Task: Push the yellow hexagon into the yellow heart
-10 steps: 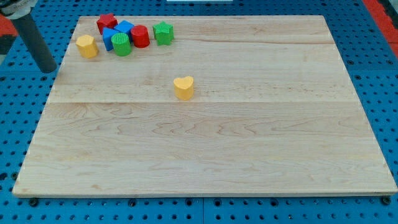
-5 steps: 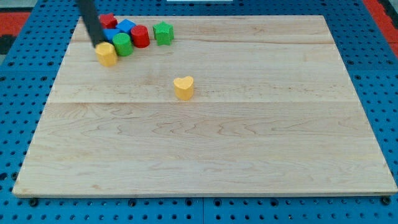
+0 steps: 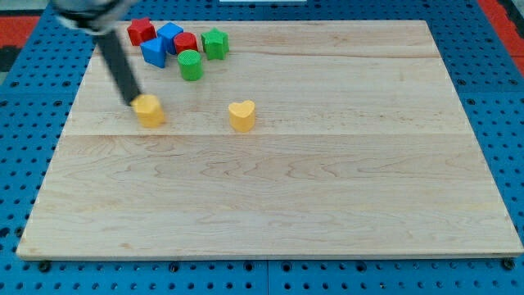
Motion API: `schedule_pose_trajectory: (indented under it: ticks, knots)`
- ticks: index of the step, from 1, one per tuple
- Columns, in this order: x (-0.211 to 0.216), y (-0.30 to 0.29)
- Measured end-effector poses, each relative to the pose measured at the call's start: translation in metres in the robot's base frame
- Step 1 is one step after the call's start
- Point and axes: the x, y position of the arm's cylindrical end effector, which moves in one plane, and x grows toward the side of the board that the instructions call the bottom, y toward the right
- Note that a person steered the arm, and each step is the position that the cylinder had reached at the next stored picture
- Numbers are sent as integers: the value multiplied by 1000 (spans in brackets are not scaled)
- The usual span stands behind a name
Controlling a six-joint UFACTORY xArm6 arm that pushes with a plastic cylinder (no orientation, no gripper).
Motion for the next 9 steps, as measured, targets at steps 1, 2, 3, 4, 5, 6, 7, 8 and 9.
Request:
schedule_pose_trajectory:
  ticks: [1, 2, 3, 4, 5, 6, 7, 8, 9]
  knots:
    - [-2, 53]
    - [-2, -31]
    - [8, -44]
    - [40, 4]
    - [37, 88]
    - [38, 34]
    - [22, -6]
    - [-3, -4]
    - [-11, -4]
